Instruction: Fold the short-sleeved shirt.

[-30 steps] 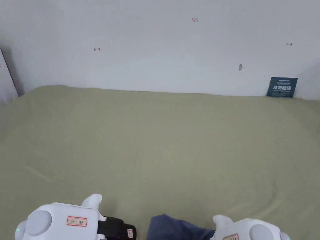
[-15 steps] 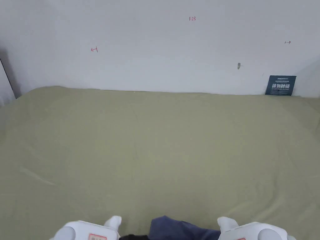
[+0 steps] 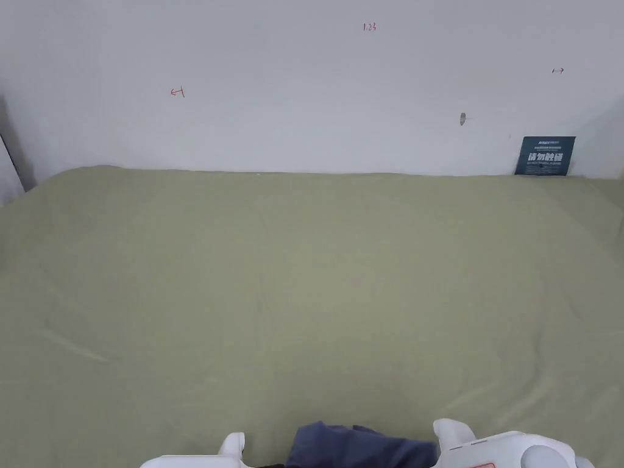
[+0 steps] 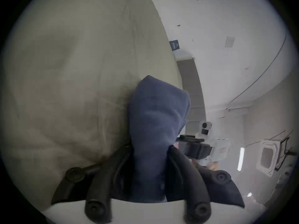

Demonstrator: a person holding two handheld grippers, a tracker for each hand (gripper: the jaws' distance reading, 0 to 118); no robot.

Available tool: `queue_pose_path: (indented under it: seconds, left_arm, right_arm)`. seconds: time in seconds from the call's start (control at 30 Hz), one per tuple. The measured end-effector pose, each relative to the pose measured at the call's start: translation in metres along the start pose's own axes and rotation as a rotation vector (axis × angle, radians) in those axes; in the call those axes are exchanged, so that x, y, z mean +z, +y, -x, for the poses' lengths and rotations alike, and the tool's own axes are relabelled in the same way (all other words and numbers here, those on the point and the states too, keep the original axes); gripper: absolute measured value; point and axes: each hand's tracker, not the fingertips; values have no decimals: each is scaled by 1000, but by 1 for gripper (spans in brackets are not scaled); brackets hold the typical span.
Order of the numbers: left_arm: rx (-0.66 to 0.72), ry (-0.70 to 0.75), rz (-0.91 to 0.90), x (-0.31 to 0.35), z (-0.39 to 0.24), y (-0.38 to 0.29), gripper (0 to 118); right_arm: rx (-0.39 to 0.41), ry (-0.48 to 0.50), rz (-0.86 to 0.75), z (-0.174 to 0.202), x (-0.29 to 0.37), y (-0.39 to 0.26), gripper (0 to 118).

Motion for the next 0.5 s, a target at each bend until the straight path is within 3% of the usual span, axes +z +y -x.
queue_pose_path:
  seconds: [0.03,0.17,0.3,0.5]
  left_arm:
    - [-67,56,5,0,-5,1,28]
    - [-75,68,18,7,-16,7,28]
    - [-155,95,13,38,-23,24,28]
    - [-207,224,-66,149,-11,70,28]
  right_arm:
    - [1,-7,2,2,-1,0,0]
    - [12,-51,-18,17,-2,0,0]
    - [72,-132,-31,61,-11,9,0]
    - [105,-140,-63,141,-55,39,0]
